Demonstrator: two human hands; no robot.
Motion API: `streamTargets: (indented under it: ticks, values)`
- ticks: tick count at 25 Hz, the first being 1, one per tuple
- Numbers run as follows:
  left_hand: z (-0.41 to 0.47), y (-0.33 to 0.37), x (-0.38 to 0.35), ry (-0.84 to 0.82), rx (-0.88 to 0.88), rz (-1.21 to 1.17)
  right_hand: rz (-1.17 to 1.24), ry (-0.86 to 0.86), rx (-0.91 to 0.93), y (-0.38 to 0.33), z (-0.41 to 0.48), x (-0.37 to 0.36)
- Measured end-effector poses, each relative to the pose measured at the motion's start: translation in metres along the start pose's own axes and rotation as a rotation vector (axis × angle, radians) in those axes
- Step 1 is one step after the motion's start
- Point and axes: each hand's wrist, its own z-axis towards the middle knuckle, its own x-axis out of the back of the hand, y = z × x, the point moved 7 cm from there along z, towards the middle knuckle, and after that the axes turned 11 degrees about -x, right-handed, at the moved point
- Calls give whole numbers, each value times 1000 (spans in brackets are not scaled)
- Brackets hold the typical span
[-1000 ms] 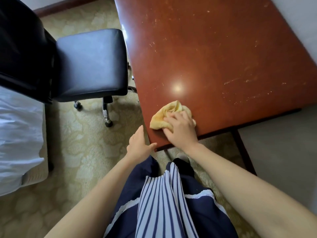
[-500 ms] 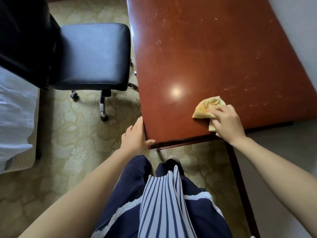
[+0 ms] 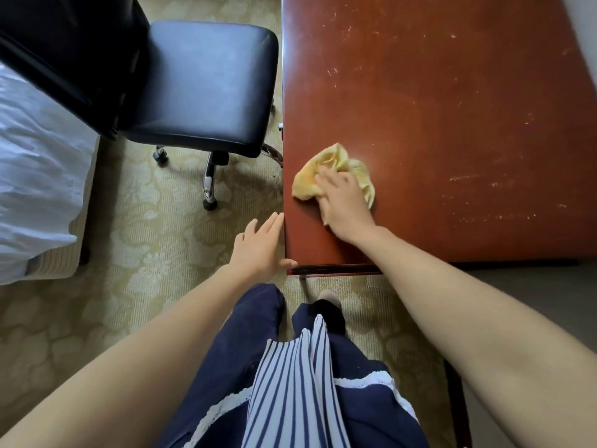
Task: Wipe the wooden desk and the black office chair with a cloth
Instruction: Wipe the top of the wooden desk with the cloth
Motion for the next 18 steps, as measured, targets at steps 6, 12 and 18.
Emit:
streamTargets:
  ticks: [6,12,18]
  values:
    - [9,-2,10,12,-79,28,32,-43,363,5,-85,2]
    - [14,4,11,-12,-87,72,-104,-78,488,50,-74,34]
    - [13,6,14,-8,-89,83,-67,89,110,64,25,56]
